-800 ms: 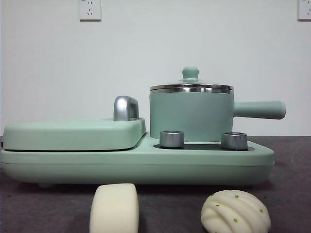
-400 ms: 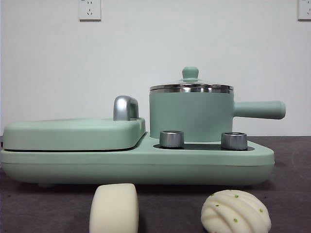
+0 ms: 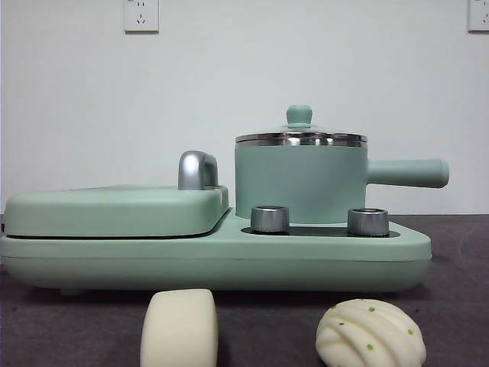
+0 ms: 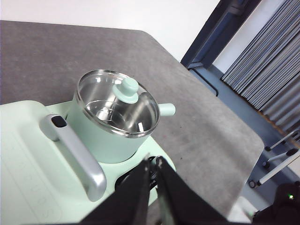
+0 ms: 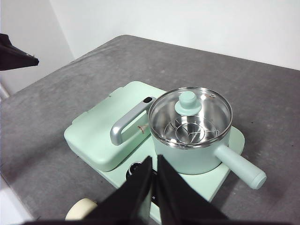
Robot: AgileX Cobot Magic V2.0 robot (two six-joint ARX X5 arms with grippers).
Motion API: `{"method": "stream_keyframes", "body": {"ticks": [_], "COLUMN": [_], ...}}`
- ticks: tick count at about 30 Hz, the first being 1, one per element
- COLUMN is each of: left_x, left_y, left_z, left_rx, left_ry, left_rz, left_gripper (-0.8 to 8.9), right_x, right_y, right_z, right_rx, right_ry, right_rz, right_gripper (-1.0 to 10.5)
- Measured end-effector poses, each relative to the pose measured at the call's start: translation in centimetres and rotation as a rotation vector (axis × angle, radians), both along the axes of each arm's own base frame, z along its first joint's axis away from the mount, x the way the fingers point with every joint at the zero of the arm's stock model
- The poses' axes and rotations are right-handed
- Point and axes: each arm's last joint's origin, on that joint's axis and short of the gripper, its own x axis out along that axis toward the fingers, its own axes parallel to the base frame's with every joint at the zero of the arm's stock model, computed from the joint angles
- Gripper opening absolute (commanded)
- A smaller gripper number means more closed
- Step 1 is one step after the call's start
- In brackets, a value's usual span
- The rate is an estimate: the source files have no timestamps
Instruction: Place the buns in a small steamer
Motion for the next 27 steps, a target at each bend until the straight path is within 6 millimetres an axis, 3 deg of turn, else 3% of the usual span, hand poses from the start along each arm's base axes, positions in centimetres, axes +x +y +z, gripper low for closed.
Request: {"method": "stream_keyframes", "body": {"ticks": [5,8,20,27], "left_x": [0.0,0.0,0.3,2.5], "left_y": [0.0,0.0,-0.1,-0.7], "left_z": [0.0,0.0,-0.1,2.1], "left_rx": [0.01,0.014,0.018,0.046], "left_ry": [-0.009,-0.015,0.002,0.076], "left_rz": [-0.004,-0.006,-0.006,-0.01], "left_gripper": [4.19,5.35,5.31,5.31], "right_x": [0.0,0.0,0.0,0.0], "right_y": [0.0,0.0,0.0,0.0], "right_z": [0.0,0.0,0.0,0.0], "right_rx": [-0.005,-0.005,-0.004,0.002], "right_ry": [-0.004,-0.003,-0.004,0.002], "right_rz": [-0.001,-0.002,0.002,-0.001], "right_gripper": [4.7,5.5,5.5,5.5]}}
